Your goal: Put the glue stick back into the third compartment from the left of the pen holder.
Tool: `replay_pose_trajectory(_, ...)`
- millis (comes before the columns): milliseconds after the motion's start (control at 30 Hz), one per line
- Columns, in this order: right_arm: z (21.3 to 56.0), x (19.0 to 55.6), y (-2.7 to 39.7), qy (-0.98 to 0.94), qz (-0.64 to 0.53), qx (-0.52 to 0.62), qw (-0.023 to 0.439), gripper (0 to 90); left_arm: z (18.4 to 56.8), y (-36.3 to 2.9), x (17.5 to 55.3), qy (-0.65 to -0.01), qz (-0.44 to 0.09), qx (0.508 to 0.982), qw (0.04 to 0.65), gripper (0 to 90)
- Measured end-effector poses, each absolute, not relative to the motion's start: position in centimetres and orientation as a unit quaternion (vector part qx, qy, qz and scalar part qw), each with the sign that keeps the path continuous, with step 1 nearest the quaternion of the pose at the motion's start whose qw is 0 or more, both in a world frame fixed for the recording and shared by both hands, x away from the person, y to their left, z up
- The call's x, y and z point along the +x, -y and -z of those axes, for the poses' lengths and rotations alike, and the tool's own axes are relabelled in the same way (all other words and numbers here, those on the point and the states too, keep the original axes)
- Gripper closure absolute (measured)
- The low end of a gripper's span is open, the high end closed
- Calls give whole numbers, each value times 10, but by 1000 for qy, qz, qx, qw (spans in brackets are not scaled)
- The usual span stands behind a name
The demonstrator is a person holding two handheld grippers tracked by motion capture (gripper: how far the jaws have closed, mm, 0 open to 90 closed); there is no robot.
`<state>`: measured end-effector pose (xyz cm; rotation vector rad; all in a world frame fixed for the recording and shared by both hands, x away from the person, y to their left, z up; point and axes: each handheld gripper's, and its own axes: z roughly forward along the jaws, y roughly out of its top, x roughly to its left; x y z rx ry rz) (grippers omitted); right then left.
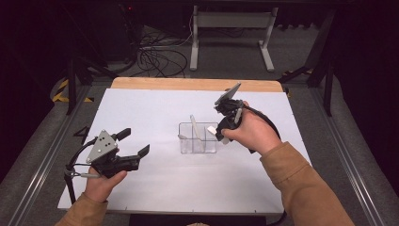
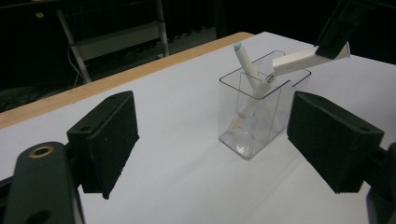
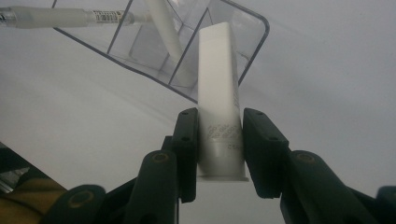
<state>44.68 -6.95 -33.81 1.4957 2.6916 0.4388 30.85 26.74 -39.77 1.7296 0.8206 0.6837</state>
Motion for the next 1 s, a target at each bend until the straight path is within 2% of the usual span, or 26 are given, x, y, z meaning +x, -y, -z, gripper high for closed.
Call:
replay_pose_trajectory(400,340,451,66,-857,-141,495,23,672,398,-268,308,-344,-286,722,527,171)
replay_pose_trajectory(433,340,452,67,-857,-148,493,26,661,397,-268,308,-344,-286,722,527,171)
replay_pose_trajectory(500,340,451,68,-850,-163,500,30,552,397,-268,308,-344,-287,722,527,172)
replay_pose_trajectory(567,338,449,70,-852,-199,483,41,507,397,-269,309,-344,-286,723,527,171)
replay_pose_trajectory(767,333,440,74,-857,-228,455,75,476,397,-268,308,-344,-288,722,526,171)
replay_pose_trajectory(1000,331,432,84,-854,-261,440,94,458,398,-270,307,-346,-288,722,525,171)
